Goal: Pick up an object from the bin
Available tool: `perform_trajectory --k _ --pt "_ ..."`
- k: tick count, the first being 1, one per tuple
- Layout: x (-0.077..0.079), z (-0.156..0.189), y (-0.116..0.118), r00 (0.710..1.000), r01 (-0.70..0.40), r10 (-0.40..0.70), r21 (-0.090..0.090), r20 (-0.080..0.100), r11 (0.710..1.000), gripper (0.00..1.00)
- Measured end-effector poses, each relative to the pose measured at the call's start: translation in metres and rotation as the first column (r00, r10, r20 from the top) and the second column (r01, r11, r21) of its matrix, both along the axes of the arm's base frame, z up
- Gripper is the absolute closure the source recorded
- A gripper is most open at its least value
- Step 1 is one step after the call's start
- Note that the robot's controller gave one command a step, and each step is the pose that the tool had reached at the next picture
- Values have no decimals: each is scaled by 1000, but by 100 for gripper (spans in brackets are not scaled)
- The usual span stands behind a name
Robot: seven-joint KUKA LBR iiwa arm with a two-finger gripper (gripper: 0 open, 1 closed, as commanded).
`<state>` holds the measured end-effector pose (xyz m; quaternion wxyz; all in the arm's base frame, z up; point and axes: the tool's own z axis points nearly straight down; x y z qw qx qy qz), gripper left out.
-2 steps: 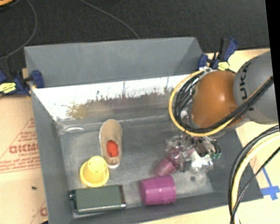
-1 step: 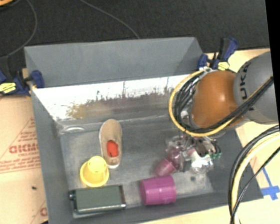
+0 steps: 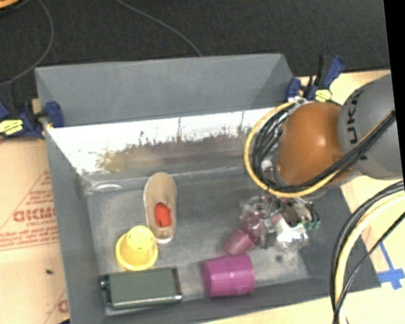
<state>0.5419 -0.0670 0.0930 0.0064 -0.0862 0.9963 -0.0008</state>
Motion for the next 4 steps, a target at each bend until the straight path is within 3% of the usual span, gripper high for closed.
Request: perform_trajectory --k 4 --pt "0 0 0 1000 -1 1 -1 0 1000 100"
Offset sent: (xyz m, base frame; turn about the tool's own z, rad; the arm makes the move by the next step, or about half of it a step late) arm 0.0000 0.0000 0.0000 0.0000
